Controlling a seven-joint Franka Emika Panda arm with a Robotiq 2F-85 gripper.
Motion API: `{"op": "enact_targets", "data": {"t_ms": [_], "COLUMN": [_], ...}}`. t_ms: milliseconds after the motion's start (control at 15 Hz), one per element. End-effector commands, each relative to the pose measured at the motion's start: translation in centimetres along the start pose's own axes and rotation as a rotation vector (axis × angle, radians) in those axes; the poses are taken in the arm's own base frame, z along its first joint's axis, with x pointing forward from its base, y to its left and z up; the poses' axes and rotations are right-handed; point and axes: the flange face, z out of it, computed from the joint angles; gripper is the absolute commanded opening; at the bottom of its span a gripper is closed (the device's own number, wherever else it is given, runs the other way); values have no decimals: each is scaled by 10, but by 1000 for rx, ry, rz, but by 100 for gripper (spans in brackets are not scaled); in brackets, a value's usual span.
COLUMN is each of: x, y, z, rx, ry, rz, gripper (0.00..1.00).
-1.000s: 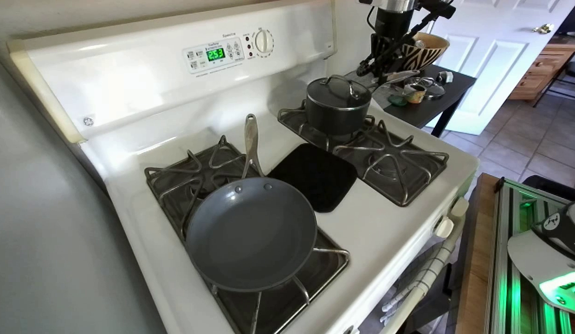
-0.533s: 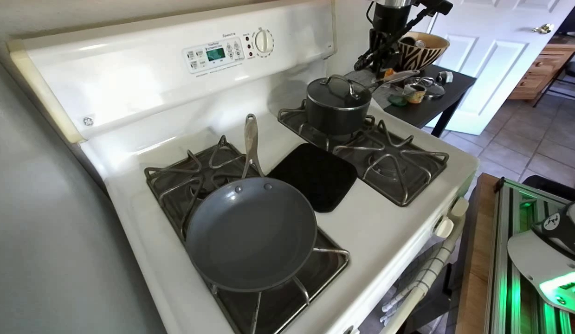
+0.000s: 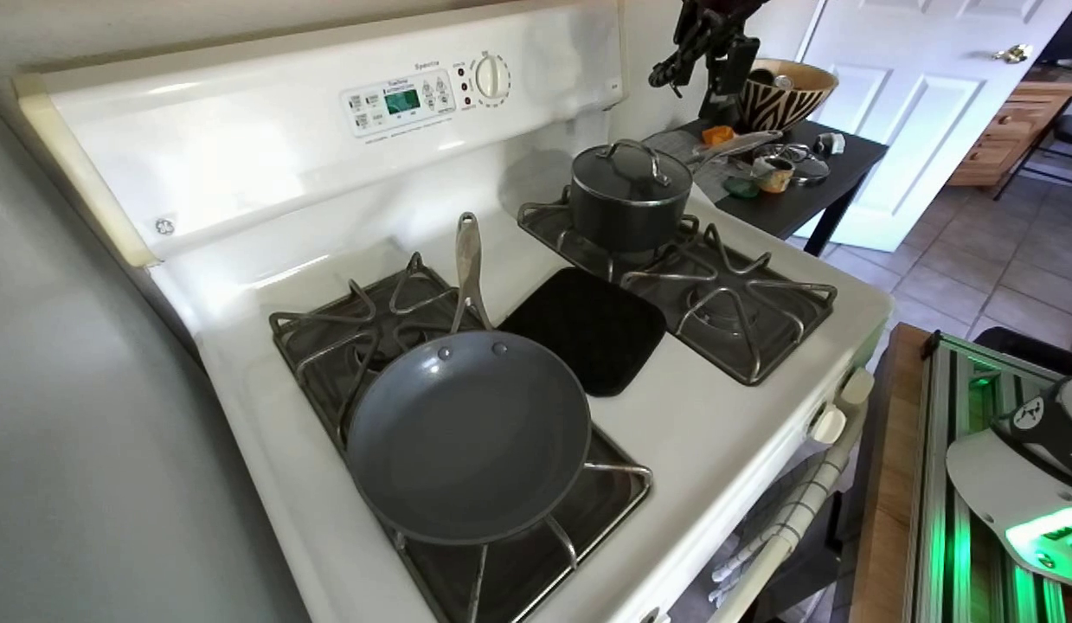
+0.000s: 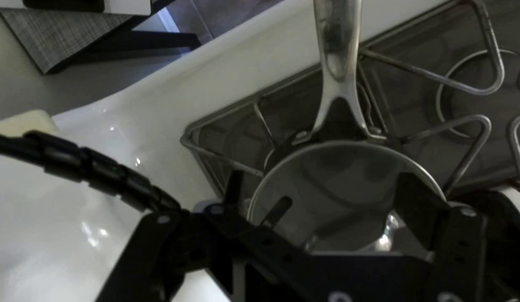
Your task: Put the lid on the right pot, the push the pot backwards
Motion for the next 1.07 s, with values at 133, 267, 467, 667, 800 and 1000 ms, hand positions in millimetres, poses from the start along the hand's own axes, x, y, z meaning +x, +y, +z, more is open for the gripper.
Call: {"op": "enact_targets", "data": {"t_ms": [133,267,467,667,800,1000], "x": [11,16,22,26,28,30], "y": [-29,-38,-46,-49,-51,-52], "z": [-61,-76,-93,-101,-103,-103], "rx": [12,15,4,-9,-6,-7], "ry": [126,142,179,183,172,162], "rz": [-38,11,89,177,229,307], "gripper": [100,100,100,100,100,100]}}
